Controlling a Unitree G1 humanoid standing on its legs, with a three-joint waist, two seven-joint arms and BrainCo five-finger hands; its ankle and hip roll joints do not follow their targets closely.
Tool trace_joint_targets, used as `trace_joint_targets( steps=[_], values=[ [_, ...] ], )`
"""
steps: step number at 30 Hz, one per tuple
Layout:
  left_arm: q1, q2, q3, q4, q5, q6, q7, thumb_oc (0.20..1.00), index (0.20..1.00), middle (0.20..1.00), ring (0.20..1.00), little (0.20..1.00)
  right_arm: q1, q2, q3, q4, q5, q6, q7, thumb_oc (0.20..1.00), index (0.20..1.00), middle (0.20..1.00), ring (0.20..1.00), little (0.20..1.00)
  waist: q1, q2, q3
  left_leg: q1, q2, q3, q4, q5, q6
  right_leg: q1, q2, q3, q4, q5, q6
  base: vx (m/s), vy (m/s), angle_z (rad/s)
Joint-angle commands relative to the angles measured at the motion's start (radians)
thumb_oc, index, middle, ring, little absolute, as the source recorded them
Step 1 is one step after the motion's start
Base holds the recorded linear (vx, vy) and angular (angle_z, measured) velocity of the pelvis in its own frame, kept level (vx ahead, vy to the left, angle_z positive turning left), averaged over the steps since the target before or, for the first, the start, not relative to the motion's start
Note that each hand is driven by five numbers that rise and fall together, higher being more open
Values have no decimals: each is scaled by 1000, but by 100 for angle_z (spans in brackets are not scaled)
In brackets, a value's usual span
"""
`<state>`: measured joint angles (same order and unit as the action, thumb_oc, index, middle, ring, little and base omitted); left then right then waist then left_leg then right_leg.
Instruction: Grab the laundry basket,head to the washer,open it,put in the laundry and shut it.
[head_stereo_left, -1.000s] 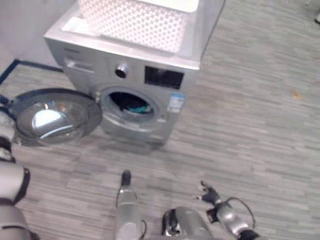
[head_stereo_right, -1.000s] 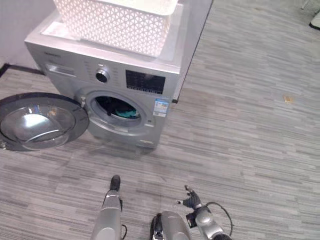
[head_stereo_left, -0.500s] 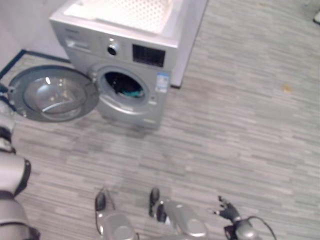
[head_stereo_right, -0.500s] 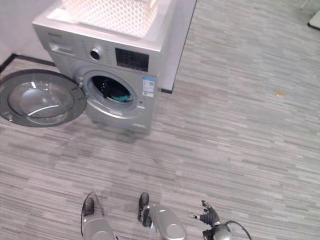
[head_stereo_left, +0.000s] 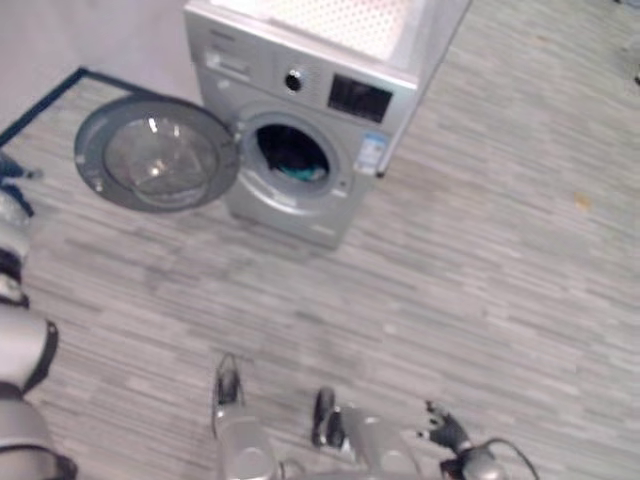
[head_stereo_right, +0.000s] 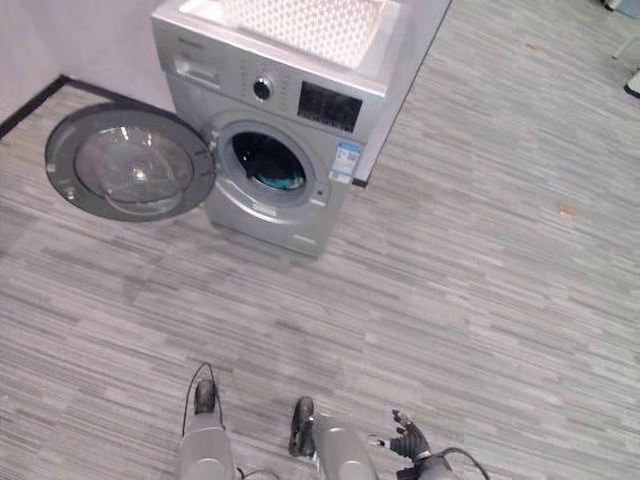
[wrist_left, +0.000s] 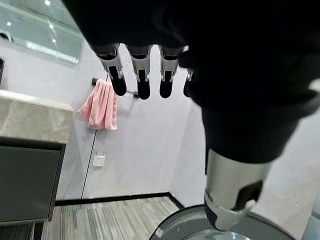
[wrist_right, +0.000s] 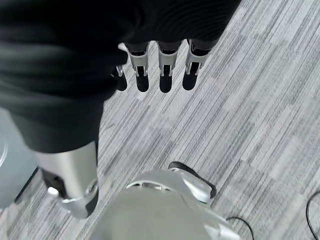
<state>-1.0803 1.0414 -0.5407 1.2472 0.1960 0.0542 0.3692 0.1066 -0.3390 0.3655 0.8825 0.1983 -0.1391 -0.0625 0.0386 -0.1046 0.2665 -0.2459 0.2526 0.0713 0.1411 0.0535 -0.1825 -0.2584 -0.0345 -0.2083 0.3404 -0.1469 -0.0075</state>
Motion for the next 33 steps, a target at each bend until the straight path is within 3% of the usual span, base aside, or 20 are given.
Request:
trace_joint_targets(
  steps=[1,7,9,10,11,14,15,16,17,18,19,20,22,24,26,27,28,31,32,33],
  values=[
    [8,32,40,-16,5,-29,40,1000,1000,1000,1000,1000,1,-17,11,-13,29,-24,-22,1000,1000,1000,1000,1000,-23,6,-34,-97,4,-56,-3,128,74,167,-6,-25,-102,-29,51,-5,34,-12],
    [29,-2,62,-9,3,-31,39,1000,1000,1000,1000,1000,-7,-24,12,-24,29,-27,-28,1000,1000,1000,1000,1000,-29,13,-39,-128,-14,-49,53,117,64,188,-8,-28,-128,-30,48,6,5,3],
    [48,-24,70,-12,0,-39,38,1000,1000,1000,1000,1000,-15,-37,-7,-22,33,-28,-36,1000,1000,1000,1000,1000,-36,19,-31,-155,-19,-28,127,88,66,210,-25,-33,-141,-31,54,128,107,14],
    [74,-55,73,-14,6,-43,29,1000,1000,1000,1000,1000,-15,-48,-26,-12,31,-19,-41,1000,1000,1000,1000,1000,-50,27,-41,-136,-5,23,162,29,66,253,-53,-35,-152,-50,70,204,146,26],
    [75,-56,74,-15,6,-44,29,1000,1000,1000,1000,1000,-14,-49,-26,-12,31,-19,-41,1000,1000,1000,1000,1000,-50,28,-40,-134,-5,24,165,27,66,255,-53,-34,-152,-50,70,225,230,33],
    [129,-104,92,-54,5,-37,16,1000,1000,1000,1000,1000,-17,-45,-67,43,6,7,-49,1000,1000,1000,1000,1000,-42,56,-76,-87,-92,14,170,-50,138,280,-123,-35,-98,-16,94,344,322,26],
    [138,-113,84,-63,5,-34,-1,1000,1000,1000,1000,1000,-18,-37,-77,59,-9,24,-44,1000,1000,1000,1000,1000,-53,61,-80,-34,-134,27,157,-79,178,249,-160,-1,50,52,99,417,350,14],
    [148,-117,90,-61,4,-33,-2,1000,1000,1000,1000,1000,-22,-33,-79,71,-13,24,-47,1000,1000,1000,1000,1000,-57,65,-80,-9,-150,36,147,-90,191,223,-166,11,100,81,103,371,317,26],
    [152,-120,94,-56,2,-36,1,1000,1000,1000,1000,1000,-35,-28,-76,87,-12,23,-49,1000,1000,1000,1000,1000,-69,73,-76,28,-163,37,116,-91,201,174,-144,40,141,94,102,236,168,41],
    [145,-132,91,-54,-6,-42,2,1000,1000,1000,1000,1000,-38,-21,-74,89,-1,21,-49,1000,1000,1000,1000,1000,-89,78,-72,61,-176,27,76,-80,199,127,-85,83,144,70,94,148,94,33],
    [144,-132,91,-53,-6,-42,2,1000,1000,1000,1000,1000,-39,-21,-74,89,0,21,-49,1000,1000,1000,1000,1000,-88,79,-74,60,-175,28,72,-76,199,124,-83,84,142,72,93,205,47,11],
    [147,-161,95,-56,-10,-49,4,1000,1000,1000,1000,1000,-37,-16,-79,103,15,18,-49,1000,1000,1000,1000,1000,-112,72,-68,83,-203,20,36,-71,196,97,-13,135,53,46,108,132,8,11],
    [150,-171,106,-56,-13,-55,8,1000,1000,1000,1000,1000,-27,-13,-70,96,14,13,-50,1000,1000,1000,1000,1000,-122,73,-72,106,-206,19,2,-69,193,66,5,136,12,60,104,225,-24,29],
    [157,-193,99,-58,-2,-58,-3,1000,1000,1000,1000,1000,17,-11,-70,81,13,13,-39,1000,1000,1000,1000,1000,-144,45,-83,117,-239,-13,35,-87,186,104,18,169,-71,69,79,282,-91,37],
    [173,-198,106,-62,0,-59,-7,1000,1000,1000,1000,1000,23,-10,-70,81,16,13,-34,1000,1000,1000,1000,1000,-141,37,-84,107,-235,-10,78,-101,179,130,20,162,-94,62,68,127,-139,85],
    [170,-200,119,-81,-24,-60,-8,1000,1000,1000,1000,1000,30,-25,-70,57,15,12,-31,1000,1000,1000,1000,1000,-126,34,-51,0,-204,-27,329,-42,151,168,37,160,-117,63,38,94,-219,56],
    [169,-201,123,-85,-36,-60,-1,1000,1000,1000,1000,1000,27,-34,-68,49,18,8,-33,1000,1000,1000,1000,1000,-117,30,-42,-45,-197,-52,382,-11,147,175,48,163,-129,55,25,17,-161,3],
    [173,-195,122,-98,-37,-61,5,1000,1000,1000,1000,1000,22,-40,-69,45,22,5,-41,1000,1000,1000,1000,1000,-103,34,-35,-103,-177,-104,331,-21,157,201,53,161,-156,34,34,151,4,-13],
    [183,-186,122,-118,-50,-68,9,1000,1000,1000,1000,1000,0,-41,-74,55,29,1,-52,1000,1000,1000,1000,1000,-72,46,-25,-123,-157,-133,179,32,141,232,68,181,-166,20,41,229,79,-37],
    [183,-186,122,-118,-50,-68,9,1000,1000,1000,1000,1000,0,-41,-74,55,29,1,-52,1000,1000,1000,1000,1000,-72,45,-26,-121,-157,-133,170,39,141,231,67,180,-168,22,40,251,128,-17]
  ],
)
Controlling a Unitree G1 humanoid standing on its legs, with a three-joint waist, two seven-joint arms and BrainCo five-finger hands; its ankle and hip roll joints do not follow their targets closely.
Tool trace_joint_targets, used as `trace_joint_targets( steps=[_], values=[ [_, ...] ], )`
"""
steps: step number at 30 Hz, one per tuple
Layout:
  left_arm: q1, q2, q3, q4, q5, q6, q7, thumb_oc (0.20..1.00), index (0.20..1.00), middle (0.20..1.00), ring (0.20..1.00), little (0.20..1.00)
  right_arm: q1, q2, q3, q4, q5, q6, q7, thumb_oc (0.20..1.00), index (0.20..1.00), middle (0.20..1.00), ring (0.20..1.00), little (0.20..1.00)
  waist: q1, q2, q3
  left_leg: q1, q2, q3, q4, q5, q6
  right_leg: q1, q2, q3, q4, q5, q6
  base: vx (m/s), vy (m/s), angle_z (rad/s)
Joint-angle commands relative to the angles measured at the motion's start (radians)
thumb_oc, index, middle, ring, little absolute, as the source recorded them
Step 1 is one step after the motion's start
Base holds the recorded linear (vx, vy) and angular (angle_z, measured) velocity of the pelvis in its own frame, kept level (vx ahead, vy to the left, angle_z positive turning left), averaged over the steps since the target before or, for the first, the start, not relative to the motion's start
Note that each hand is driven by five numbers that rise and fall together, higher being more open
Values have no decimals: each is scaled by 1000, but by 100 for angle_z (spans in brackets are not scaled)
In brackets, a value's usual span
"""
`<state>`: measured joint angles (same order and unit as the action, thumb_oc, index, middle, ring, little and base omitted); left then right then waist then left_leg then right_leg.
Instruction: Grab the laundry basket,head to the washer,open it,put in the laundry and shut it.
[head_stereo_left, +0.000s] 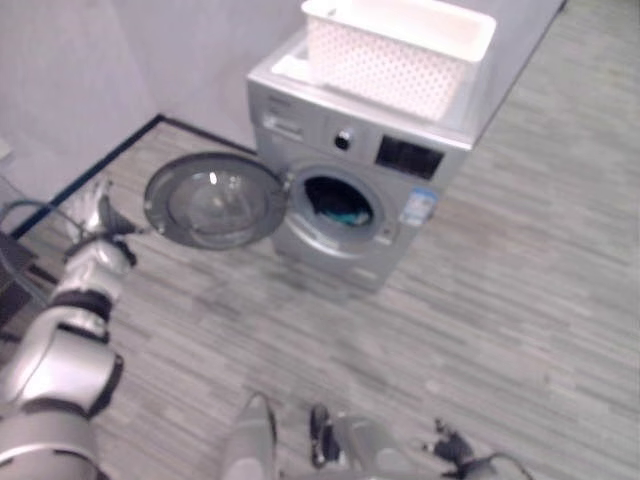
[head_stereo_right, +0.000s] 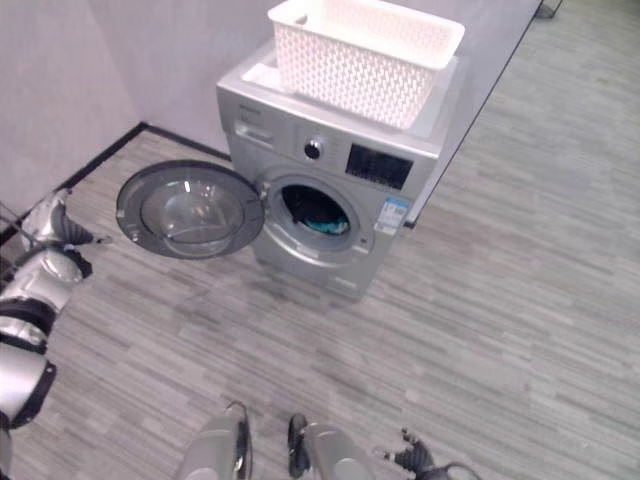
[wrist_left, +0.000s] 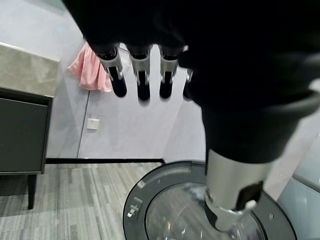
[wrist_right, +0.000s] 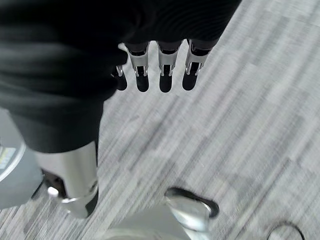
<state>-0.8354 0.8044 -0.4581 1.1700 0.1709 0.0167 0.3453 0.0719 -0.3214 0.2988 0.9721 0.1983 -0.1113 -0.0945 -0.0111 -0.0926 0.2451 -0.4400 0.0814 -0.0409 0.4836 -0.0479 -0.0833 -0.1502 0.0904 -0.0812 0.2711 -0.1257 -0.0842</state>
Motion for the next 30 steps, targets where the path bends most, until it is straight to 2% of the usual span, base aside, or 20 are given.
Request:
trace_joint_targets(
  steps=[1,2,4,6,13,16,19,20,24,25,30],
  values=[
    [-55,58,42,-34,-27,-29,32,1000,1000,1000,1000,1000,32,-52,3,-35,22,-26,-16,1000,1000,1000,1000,1000,-15,41,-11,85,27,-40,-232,153,30,125,-50,65,-84,-15,119,297,154,-35],
    [-30,60,60,-51,-15,-25,41,1000,1000,1000,1000,1000,32,-48,16,-44,-8,-25,-12,1000,1000,1000,1000,1000,-10,37,-31,127,27,-38,-267,135,22,135,-65,76,-58,-45,131,302,157,-49],
    [-19,60,65,-50,-5,-28,40,1000,1000,1000,1000,1000,33,-52,14,-52,-17,-21,-10,1000,1000,1000,1000,1000,-13,34,-40,133,23,-23,-255,126,22,132,-82,80,-44,-51,134,245,173,-69],
    [-3,70,85,-10,-12,-34,39,1000,1000,1000,1000,1000,11,-48,22,-40,-24,-22,-4,1000,1000,1000,1000,1000,-12,27,-56,164,16,15,-267,106,30,124,-117,99,-43,-39,147,195,195,-46],
    [-81,110,59,8,-25,-33,56,1000,1000,1000,1000,1000,-35,-47,57,-54,-19,-24,2,1000,1000,1000,1000,1000,-9,16,-40,150,13,50,-261,84,45,83,-141,124,-78,-5,167,-24,59,-45],
    [-266,160,-38,24,-27,-25,82,1000,1000,1000,1000,1000,-59,-59,82,-91,1,-33,1,1000,1000,1000,1000,1000,-23,-3,13,83,14,46,-257,91,48,17,-137,118,-90,17,177,-163,1,4],
    [-348,180,-92,59,-26,-24,88,1000,1000,1000,1000,1000,-71,-60,95,-89,10,-37,0,1000,1000,1000,1000,1000,-31,-20,31,59,18,45,-257,98,48,-12,-134,116,-88,30,181,-104,2,5],
    [-423,192,-135,82,-20,-16,98,1000,1000,1000,1000,1000,-80,-63,105,-75,15,-37,-6,1000,1000,1000,1000,1000,-40,-30,46,40,24,46,-258,103,47,-33,-135,113,-94,46,187,-75,13,-3],
    [-506,207,-181,106,-25,-14,108,1000,1000,1000,1000,1000,-92,-60,113,-58,26,-41,-13,1000,1000,1000,1000,1000,-48,-46,57,19,30,50,-264,108,47,-54,-133,116,-108,66,195,-37,23,3],
    [-570,223,-220,127,-32,-15,111,1000,1000,1000,1000,1000,-102,-59,122,-55,32,-43,-15,1000,1000,1000,1000,1000,-55,-59,66,11,34,55,-264,104,47,-63,-134,126,-123,83,204,-20,39,-11],
    [-667,251,-280,163,-46,-18,109,1000,1000,1000,1000,1000,-108,-54,149,-64,40,-46,-8,1000,1000,1000,1000,1000,-63,-86,72,-19,48,64,-259,102,47,-87,-136,139,-157,117,214,-12,33,-16]
  ],
)
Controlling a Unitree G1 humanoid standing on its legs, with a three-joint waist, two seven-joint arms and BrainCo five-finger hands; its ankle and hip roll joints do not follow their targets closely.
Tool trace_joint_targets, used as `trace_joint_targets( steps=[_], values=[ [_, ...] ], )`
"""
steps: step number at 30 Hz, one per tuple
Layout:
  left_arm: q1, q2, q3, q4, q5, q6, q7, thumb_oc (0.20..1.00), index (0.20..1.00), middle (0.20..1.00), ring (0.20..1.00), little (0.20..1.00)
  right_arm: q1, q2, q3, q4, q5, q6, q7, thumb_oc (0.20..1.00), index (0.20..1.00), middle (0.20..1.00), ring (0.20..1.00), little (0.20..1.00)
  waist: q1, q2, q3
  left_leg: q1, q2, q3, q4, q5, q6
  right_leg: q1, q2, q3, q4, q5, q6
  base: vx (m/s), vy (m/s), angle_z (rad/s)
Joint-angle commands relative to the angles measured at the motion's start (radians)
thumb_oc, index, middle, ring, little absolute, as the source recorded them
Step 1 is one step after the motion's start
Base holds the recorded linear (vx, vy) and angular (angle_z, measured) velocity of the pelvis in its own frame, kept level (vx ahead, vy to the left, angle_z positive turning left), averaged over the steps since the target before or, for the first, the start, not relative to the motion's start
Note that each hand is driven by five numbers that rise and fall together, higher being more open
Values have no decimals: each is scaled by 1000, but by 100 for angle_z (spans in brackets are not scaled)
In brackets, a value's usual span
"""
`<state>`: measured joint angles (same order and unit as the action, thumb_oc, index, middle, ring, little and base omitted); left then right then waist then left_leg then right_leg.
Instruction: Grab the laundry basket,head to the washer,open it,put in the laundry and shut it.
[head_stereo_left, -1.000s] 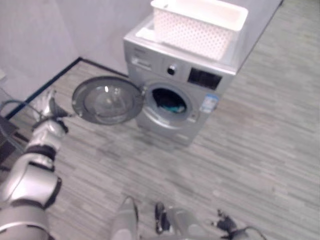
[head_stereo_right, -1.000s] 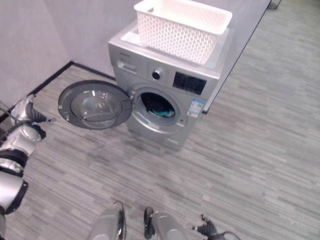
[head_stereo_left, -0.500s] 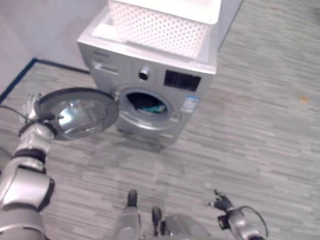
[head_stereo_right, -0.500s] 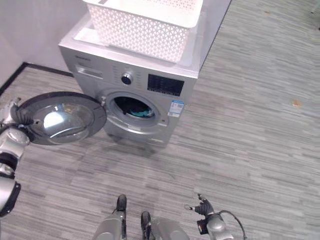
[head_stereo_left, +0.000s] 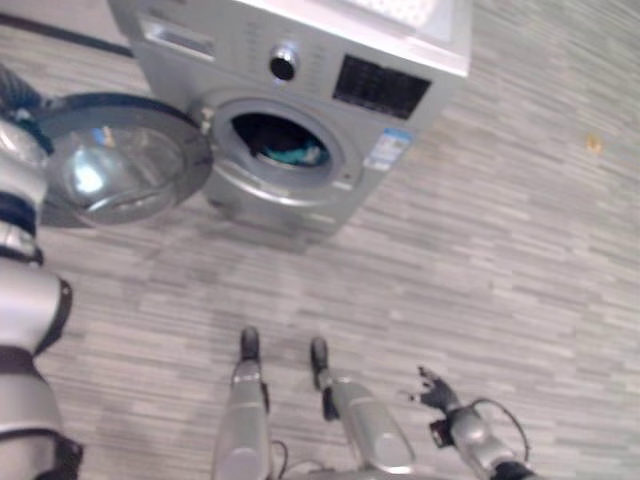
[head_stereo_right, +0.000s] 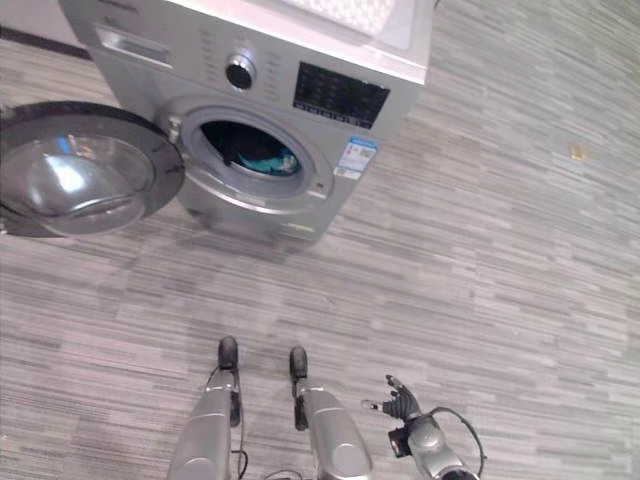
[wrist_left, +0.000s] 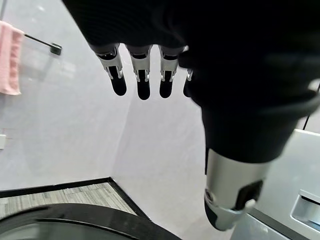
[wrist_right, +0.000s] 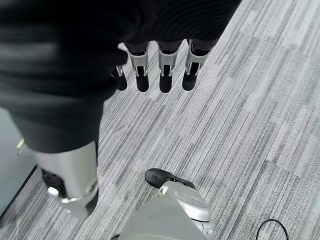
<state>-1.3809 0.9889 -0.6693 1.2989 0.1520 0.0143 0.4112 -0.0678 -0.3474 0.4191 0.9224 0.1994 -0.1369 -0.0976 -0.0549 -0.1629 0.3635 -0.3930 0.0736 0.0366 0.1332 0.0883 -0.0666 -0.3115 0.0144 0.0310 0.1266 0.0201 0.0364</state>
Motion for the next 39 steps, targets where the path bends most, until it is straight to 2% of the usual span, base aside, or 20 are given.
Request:
trace_joint_targets(
  steps=[1,5,14,15,16,21,28,39],
  values=[
    [-123,66,-70,35,-27,-16,43,1000,1000,1000,1000,1000,32,-28,28,-14,39,-20,-5,1000,1000,1000,1000,1000,-19,-16,-47,-66,56,-14,92,-34,30,74,-60,27,-12,-29,94,-8,7,-10],
    [-210,85,-140,59,-34,-21,30,1000,1000,1000,1000,1000,29,-37,49,-57,48,-27,-1,1000,1000,1000,1000,1000,-30,-40,-43,-108,65,-15,106,-38,26,49,-62,25,-39,-3,101,-1,9,-1],
    [-286,114,-226,108,12,-5,12,1000,1000,1000,1000,1000,25,-51,48,-92,52,-35,-12,1000,1000,1000,1000,1000,-51,-66,-40,-176,64,-26,127,-49,27,13,-72,21,-64,25,111,19,35,2],
    [-299,118,-235,114,14,-2,11,1000,1000,1000,1000,1000,26,-56,47,-103,52,-36,-12,1000,1000,1000,1000,1000,-54,-69,-40,-189,64,-28,134,-52,28,9,-73,20,-67,28,113,102,31,3],
    [-310,125,-247,118,17,0,11,1000,1000,1000,1000,1000,28,-58,48,-108,51,-38,-13,1000,1000,1000,1000,1000,-55,-71,-41,-187,63,-34,145,-89,24,19,-73,19,-72,15,116,105,26,3],
    [-369,157,-323,119,62,11,13,1000,1000,1000,1000,1000,34,-70,46,-145,51,-44,-15,1000,1000,1000,1000,1000,-59,-75,-39,-244,56,-46,176,-108,30,-3,-84,12,-85,29,124,55,31,6],
    [-374,184,-339,123,77,12,7,1000,1000,1000,1000,1000,31,-96,36,-204,59,-57,-15,1000,1000,1000,1000,1000,-66,-82,-43,-298,52,-58,205,-124,32,-27,-88,9,-94,33,125,0,0,0],
    [-316,163,-334,114,107,-1,-36,1000,1000,1000,1000,1000,31,-127,30,-262,51,-65,-18,1000,1000,1000,1000,1000,-93,-95,-62,-400,48,-87,237,-138,32,-88,-86,1,-115,45,121,6,-5,3]
  ],
)
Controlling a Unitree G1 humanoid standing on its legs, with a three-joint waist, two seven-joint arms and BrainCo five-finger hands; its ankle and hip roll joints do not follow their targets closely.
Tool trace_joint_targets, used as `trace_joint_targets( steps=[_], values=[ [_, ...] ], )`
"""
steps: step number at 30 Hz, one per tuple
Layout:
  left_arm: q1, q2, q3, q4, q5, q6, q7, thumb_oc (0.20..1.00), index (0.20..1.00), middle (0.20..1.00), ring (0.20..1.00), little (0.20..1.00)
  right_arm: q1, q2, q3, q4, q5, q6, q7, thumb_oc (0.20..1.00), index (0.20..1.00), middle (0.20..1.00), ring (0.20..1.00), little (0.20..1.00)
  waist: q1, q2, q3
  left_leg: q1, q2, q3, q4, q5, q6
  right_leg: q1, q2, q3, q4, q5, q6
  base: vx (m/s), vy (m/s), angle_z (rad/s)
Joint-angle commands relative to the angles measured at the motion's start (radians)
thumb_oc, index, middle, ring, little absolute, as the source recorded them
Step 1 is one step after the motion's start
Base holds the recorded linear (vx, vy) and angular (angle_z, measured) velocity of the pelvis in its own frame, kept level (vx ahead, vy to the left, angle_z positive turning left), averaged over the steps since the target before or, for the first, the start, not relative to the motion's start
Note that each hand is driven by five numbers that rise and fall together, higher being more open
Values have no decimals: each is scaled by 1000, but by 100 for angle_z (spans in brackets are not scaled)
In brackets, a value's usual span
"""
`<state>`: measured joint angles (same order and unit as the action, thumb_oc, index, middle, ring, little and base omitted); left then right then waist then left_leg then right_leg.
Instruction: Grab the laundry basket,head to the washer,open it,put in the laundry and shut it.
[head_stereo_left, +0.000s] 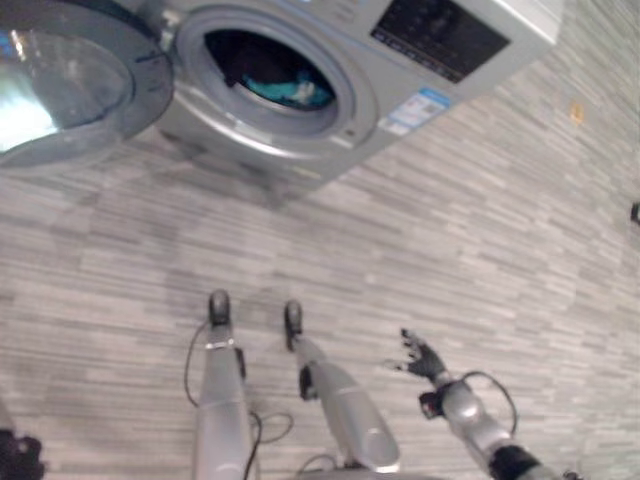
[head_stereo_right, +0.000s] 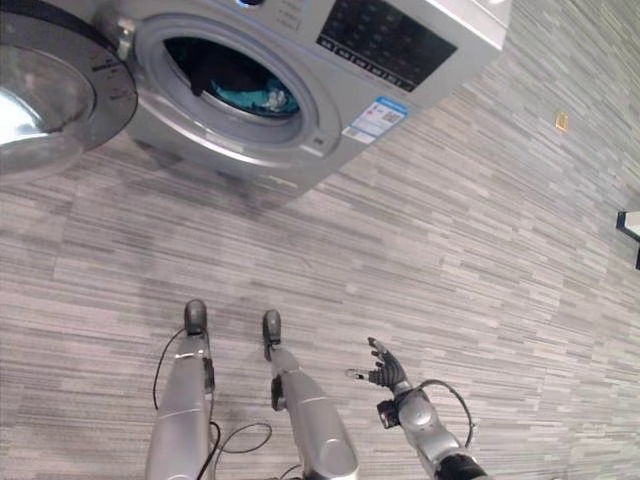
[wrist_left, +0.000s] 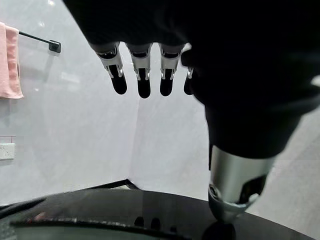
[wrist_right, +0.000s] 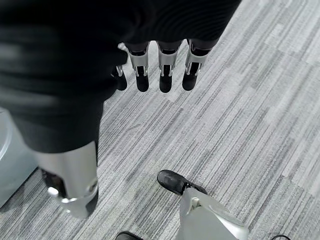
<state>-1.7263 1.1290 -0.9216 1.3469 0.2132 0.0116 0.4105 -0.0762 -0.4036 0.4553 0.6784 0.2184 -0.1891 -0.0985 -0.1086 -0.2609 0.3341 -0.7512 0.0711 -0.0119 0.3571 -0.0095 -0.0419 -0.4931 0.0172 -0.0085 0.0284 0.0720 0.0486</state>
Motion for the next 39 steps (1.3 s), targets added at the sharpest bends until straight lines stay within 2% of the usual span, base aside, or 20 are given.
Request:
trace_joint_targets(
  steps=[1,7,8,9,11,13,14,17,19,20,23,24,25,26,29,31,34,35,36,39],
  values=[
    [44,16,-78,62,52,0,-45,1000,1000,1000,1000,1000,40,-71,-10,-20,34,-13,-18,1000,1000,1000,1000,1000,-43,-1,-32,-49,49,-43,11,-39,7,88,-88,39,-19,-5,108,-1,-23,4],
    [265,-36,19,77,91,-3,-176,1000,1000,1000,1000,1000,44,-84,-9,-20,15,16,-3,1000,1000,1000,1000,1000,-48,6,-34,-47,44,-51,5,-33,6,82,-86,41,-15,-7,106,-5,-8,6],
    [419,-63,101,86,99,9,-251,1000,1000,1000,1000,1000,35,-79,-7,0,-1,40,3,1000,1000,1000,1000,1000,-38,13,-26,-28,43,-45,-1,-32,7,89,-85,43,-9,-10,107,-33,41,0],
    [494,-77,142,93,101,13,-294,1000,1000,1000,1000,1000,27,-81,-7,11,-6,52,11,1000,1000,1000,1000,1000,-37,19,-26,-9,44,-39,-6,-31,8,94,-84,47,-3,-11,105,-33,41,-3],
    [557,-91,178,90,105,14,-313,1000,1000,1000,1000,1000,21,-86,-8,12,-12,59,14,1000,1000,1000,1000,1000,-35,22,-23,7,43,-33,-10,-31,8,100,-84,50,2,-13,104,-28,30,-7],
    [752,-129,269,82,119,17,-387,1000,1000,1000,1000,1000,13,-114,-10,1,-34,81,34,1000,1000,1000,1000,1000,-29,36,-15,72,44,-14,-26,-32,10,117,-81,61,27,-20,99,-44,55,-11],
    [758,-128,275,80,120,18,-387,1000,1000,1000,1000,1000,13,-116,-9,0,-33,82,35,1000,1000,1000,1000,1000,-30,37,-16,74,44,-13,-27,-32,10,118,-81,62,27,-20,99,-38,68,-19],
    [981,-179,404,18,61,-13,-447,1000,1000,1000,1000,1000,41,-157,-45,-43,-65,90,58,1000,1000,1000,1000,1000,-24,60,-13,147,43,10,-54,-31,11,142,-81,72,53,-32,92,-28,52,-27],
    [1098,-221,445,-74,57,-31,-443,1000,1000,1000,1000,1000,67,-186,-90,-62,-101,93,71,1000,1000,1000,1000,1000,-19,79,-14,193,38,19,-70,-26,10,164,-84,67,61,-39,84,-73,20,-5],
    [1099,-220,447,-75,57,-30,-442,1000,1000,1000,1000,1000,66,-186,-90,-63,-101,94,71,1000,1000,1000,1000,1000,-21,77,-11,182,37,25,-75,7,16,151,-86,67,62,-21,83,-119,5,4],
    [1174,-260,421,-215,68,-55,-430,1000,1000,1000,1000,1000,80,-193,-140,-38,-131,95,64,1000,1000,1000,1000,1000,-10,104,-5,204,31,27,-77,14,14,169,-88,58,70,-29,76,-69,-14,5],
    [1261,-274,433,-394,26,-76,-428,1000,1000,1000,1000,1000,94,-190,-169,-24,-147,93,55,1000,1000,1000,1000,1000,5,127,-6,224,26,25,-80,17,15,186,-86,55,75,-37,71,-22,-21,8],
    [1301,-277,431,-489,7,-87,-428,1000,1000,1000,1000,1000,104,-188,-185,-16,-153,94,56,1000,1000,1000,1000,1000,11,137,-8,236,25,24,-82,17,15,195,-86,54,77,-41,70,-15,-19,8],
    [1303,-277,432,-492,8,-86,-429,1000,1000,1000,1000,1000,104,-188,-184,-17,-153,94,56,1000,1000,1000,1000,1000,11,137,-8,237,25,25,-83,17,15,196,-86,54,77,-41,70,12,-4,9],
    [1437,-284,481,-790,-62,-129,-429,1000,1000,1000,1000,1000,124,-172,-220,21,-164,87,51,1000,1000,1000,1000,1000,36,167,-17,290,19,22,-107,25,16,233,-89,47,79,-54,65,35,-19,-2],
    [1513,-296,526,-918,-102,-157,-429,1000,1000,1000,1000,1000,133,-154,-233,43,-168,80,55,1000,1000,1000,1000,1000,44,177,-25,317,15,22,-127,32,17,253,-91,42,75,-60,64,45,-36,-1],
    [1621,-403,597,-1001,-224,-208,-402,1000,1000,1000,1000,1000,133,-103,-229,105,-173,64,49,1000,1000,1000,1000,1000,61,197,-42,373,7,24,-166,45,17,286,-93,37,76,-73,63,19,-58,7],
    [1622,-403,598,-1002,-224,-208,-402,1000,1000,1000,1000,1000,132,-103,-228,106,-173,64,49,1000,1000,1000,1000,1000,60,197,-44,371,7,24,-170,50,17,283,-93,37,74,-70,62,15,-43,6],
    [1653,-471,616,-964,-324,-220,-412,1000,1000,1000,1000,1000,131,-82,-222,147,-173,60,46,1000,1000,1000,1000,1000,64,205,-54,398,6,30,-183,51,17,303,-92,39,74,-78,61,13,-39,-1],
    [1660,-500,626,-909,-380,-236,-425,1000,1000,1000,1000,1000,157,-60,-239,158,-164,55,49,1000,1000,1000,1000,1000,61,222,-87,441,14,39,-227,76,7,329,-93,33,64,-87,56,40,-80,-8]
  ],
)
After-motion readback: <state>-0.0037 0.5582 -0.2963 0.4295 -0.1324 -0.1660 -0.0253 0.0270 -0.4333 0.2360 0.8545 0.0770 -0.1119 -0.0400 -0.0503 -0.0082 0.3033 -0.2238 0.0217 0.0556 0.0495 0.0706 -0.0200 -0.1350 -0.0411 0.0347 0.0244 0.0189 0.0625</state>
